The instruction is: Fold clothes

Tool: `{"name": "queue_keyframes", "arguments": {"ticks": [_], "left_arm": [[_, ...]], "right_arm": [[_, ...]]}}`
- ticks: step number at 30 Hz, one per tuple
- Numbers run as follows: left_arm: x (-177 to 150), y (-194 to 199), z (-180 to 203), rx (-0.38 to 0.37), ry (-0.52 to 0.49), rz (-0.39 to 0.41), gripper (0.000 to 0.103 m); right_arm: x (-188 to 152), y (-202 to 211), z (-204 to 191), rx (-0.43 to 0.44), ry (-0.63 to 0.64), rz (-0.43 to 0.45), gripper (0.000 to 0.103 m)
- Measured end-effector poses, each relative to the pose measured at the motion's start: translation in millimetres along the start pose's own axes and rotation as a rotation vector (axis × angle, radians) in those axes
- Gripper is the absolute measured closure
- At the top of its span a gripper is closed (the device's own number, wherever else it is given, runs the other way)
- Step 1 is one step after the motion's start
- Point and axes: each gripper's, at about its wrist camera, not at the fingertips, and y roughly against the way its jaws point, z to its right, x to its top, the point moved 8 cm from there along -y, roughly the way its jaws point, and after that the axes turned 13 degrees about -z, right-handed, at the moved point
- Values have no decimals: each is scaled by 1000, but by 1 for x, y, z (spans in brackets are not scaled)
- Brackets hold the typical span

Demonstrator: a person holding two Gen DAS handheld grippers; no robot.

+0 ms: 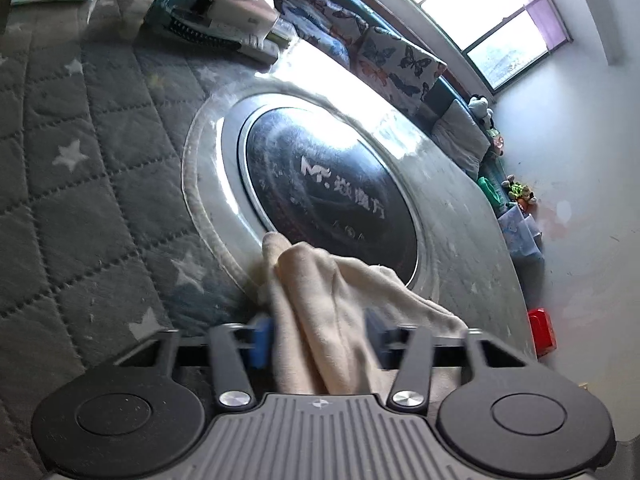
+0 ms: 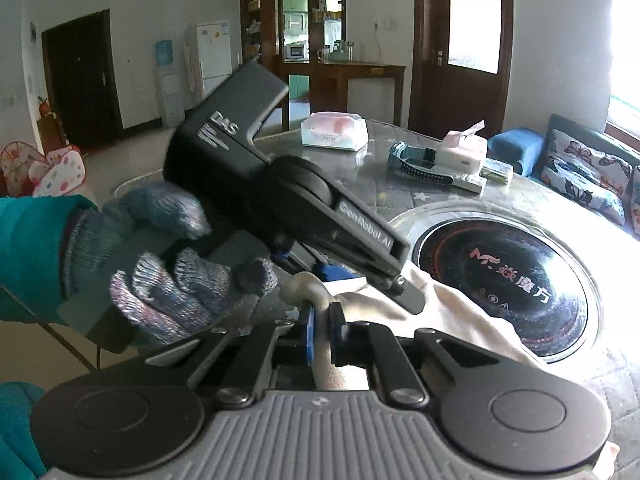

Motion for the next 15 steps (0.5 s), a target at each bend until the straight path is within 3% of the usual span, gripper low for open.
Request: {"name": "queue_keyframes", "arguments": {"ticks": [3, 8, 15], "left_arm": [[-2, -3, -2, 1, 2, -5, 84], [-3, -3, 0, 22, -31, 8, 85], [-3, -3, 2, 29, -48, 9, 85]], "right_arm": [[-3, -1, -2, 13, -2, -3, 96], [-14, 13, 13, 11, -60, 6, 90], [-54, 47, 91, -176, -292, 22, 90]]}}
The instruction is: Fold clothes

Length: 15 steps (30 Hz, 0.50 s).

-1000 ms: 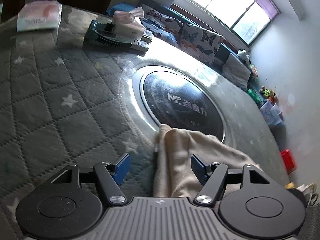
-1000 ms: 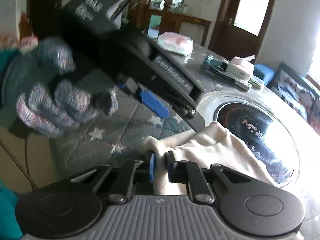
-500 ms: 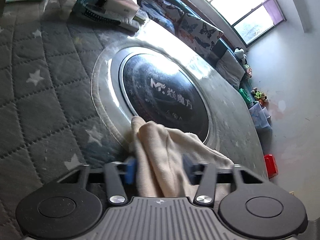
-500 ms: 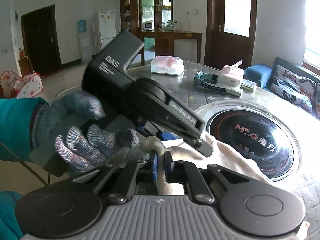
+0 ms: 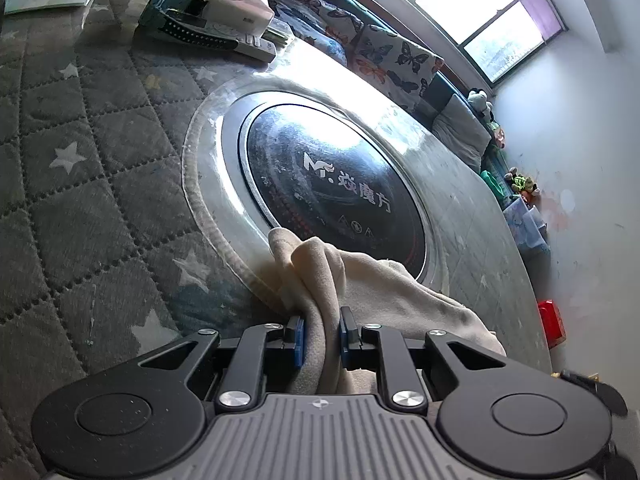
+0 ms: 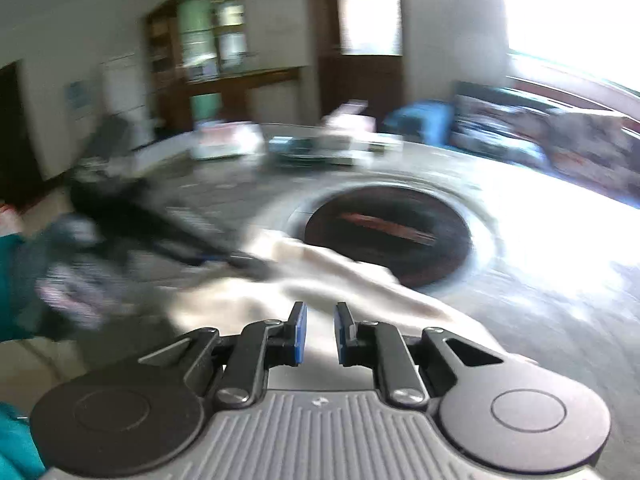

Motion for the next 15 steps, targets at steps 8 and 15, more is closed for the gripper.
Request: {"name": "queue_keyframes", "arguments": {"ticks": [8, 15], "left_arm": [[-1, -1, 3, 20, -27, 4, 85], [0, -2, 3, 31, -37, 3, 84]], "right_arm": [[-38, -10, 82, -127, -221, -56, 87], [-48, -6, 106, -194, -295, -33, 55]]}}
